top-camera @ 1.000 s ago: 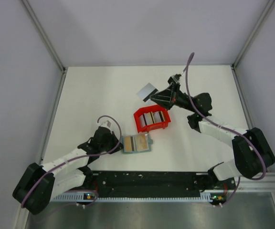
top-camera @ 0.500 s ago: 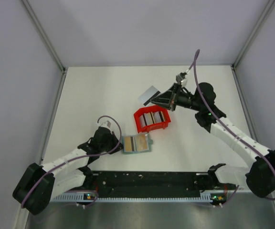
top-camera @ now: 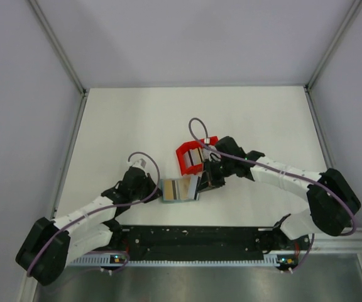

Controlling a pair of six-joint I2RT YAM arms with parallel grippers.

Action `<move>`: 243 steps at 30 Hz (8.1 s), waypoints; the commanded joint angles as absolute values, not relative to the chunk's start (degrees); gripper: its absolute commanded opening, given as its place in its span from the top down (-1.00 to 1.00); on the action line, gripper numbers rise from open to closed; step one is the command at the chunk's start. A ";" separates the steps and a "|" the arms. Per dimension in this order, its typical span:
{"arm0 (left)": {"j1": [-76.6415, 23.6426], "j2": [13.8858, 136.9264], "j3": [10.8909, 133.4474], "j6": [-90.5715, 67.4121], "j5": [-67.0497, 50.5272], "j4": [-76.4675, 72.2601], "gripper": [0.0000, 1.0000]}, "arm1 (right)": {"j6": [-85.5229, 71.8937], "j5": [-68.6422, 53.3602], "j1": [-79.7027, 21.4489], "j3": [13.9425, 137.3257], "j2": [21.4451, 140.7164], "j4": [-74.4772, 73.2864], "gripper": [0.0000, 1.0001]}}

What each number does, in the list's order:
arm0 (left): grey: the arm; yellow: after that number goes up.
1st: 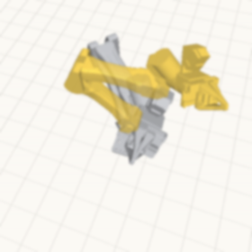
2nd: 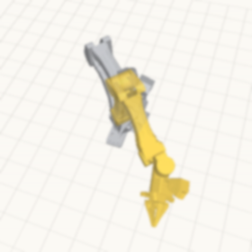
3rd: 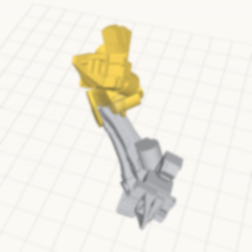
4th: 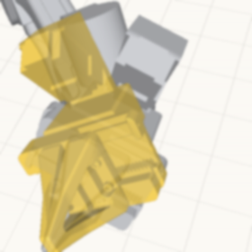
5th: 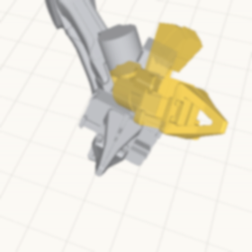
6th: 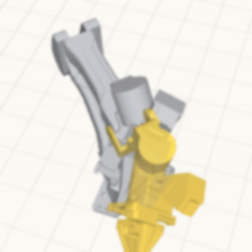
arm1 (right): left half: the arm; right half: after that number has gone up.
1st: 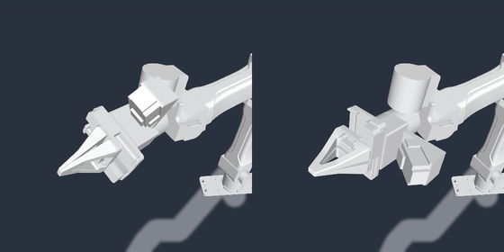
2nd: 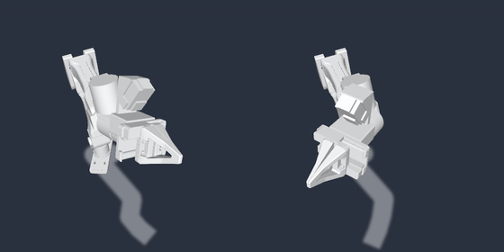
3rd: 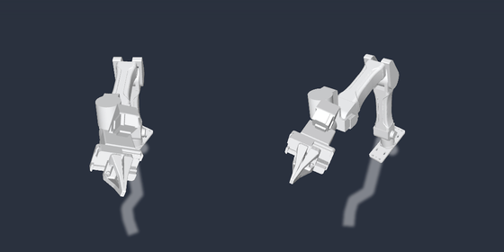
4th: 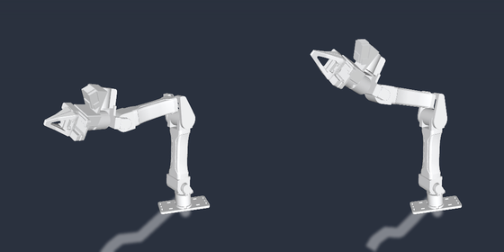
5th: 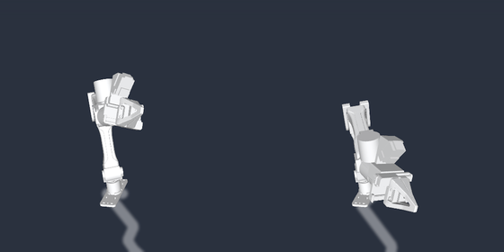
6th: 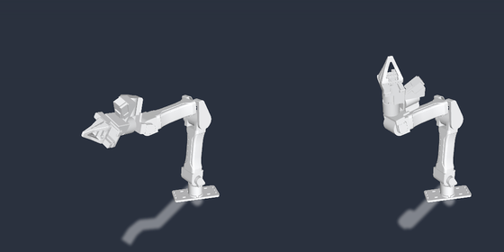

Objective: Put the credit cards into the card holder
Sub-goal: Turn over the card slot in the card holder, then insert the credit card into the card holder.

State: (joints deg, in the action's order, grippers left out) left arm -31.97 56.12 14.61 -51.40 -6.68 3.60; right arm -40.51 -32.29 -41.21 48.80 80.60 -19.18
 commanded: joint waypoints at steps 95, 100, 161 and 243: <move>-32.08 51.50 18.37 -48.16 -8.71 7.38 1.00 | -35.16 -10.69 -56.61 62.58 87.27 -25.41 1.00; -32.17 53.96 18.46 -48.51 -5.89 10.54 1.00 | -34.37 -22.22 -53.44 59.60 89.38 -20.40 1.00; -33.13 60.73 15.03 -38.24 -21.17 -2.54 1.00 | -38.40 -34.09 -47.38 43.60 85.52 -12.58 1.00; -34.72 59.15 14.06 -39.20 -20.65 -4.83 1.00 | -46.05 -35.68 -42.10 39.02 98.79 -0.89 1.00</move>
State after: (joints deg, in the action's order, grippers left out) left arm -34.65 60.14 12.95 -40.36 -20.10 -3.03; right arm -45.21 -40.38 -42.24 37.95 96.95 -0.47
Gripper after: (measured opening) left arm 0.015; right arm 0.005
